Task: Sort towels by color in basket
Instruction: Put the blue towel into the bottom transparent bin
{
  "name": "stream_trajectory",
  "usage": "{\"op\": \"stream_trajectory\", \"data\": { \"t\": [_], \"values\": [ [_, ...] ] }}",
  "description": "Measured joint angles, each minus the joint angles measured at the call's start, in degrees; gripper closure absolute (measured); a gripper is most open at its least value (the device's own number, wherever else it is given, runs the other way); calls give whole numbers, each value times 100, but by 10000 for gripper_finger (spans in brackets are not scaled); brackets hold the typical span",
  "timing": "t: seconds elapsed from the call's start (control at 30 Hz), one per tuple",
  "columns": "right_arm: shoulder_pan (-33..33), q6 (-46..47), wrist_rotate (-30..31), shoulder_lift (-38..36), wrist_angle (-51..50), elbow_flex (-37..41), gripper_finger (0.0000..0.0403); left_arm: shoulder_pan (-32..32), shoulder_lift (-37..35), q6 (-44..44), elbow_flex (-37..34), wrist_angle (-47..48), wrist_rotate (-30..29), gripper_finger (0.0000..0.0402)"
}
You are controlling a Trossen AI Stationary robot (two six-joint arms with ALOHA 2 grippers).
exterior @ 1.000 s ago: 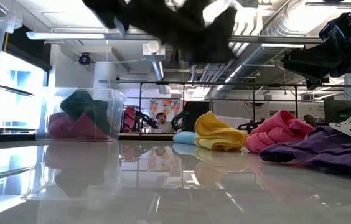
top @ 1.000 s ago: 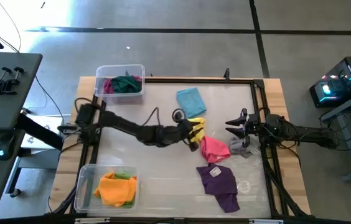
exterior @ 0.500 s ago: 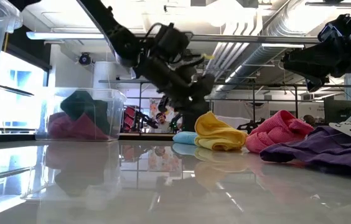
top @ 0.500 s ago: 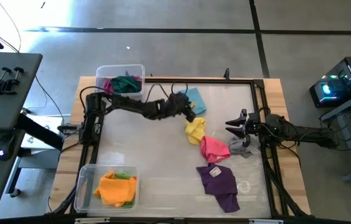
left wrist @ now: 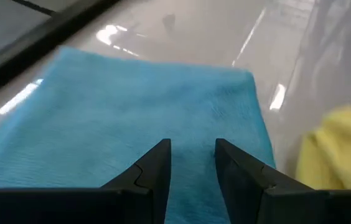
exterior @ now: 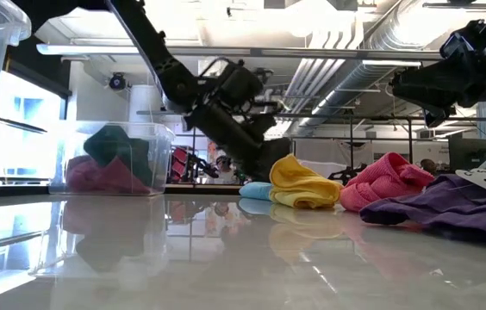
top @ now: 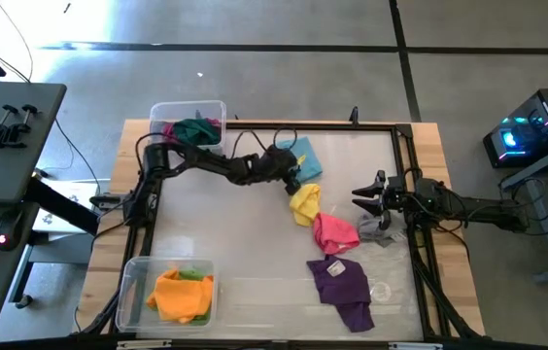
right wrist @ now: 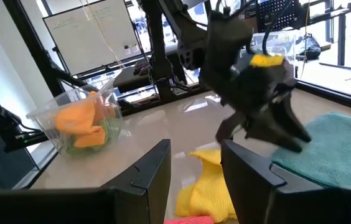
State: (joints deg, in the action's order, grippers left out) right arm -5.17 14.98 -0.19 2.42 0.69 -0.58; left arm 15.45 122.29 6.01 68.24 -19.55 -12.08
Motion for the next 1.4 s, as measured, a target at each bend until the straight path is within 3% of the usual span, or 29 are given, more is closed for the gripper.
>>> {"op": "stream_trajectory", "data": {
  "t": [0.3,0.47,0.57,0.73,0.97,1.3,1.4],
  "values": [
    [2,0,0,13,-2,0,265,-253,344,-380,18,-7,-554,294],
    [0,0,0,13,-2,0,265,-305,344,-368,25,239,-369,349],
    [1,0,0,13,-2,0,265,-252,339,-333,20,235,211,391],
    [1,0,0,13,-3,0,265,-314,317,-236,15,269,317,396],
    [1,0,0,19,-4,0,265,-939,-27,-1096,-22,201,-999,400],
    [0,0,2,24,-4,0,265,-2008,-1363,-3199,464,74,-3250,401],
    [0,0,2,28,-4,0,265,-2409,-1773,-3918,660,16,-3583,401]
  ]
}}
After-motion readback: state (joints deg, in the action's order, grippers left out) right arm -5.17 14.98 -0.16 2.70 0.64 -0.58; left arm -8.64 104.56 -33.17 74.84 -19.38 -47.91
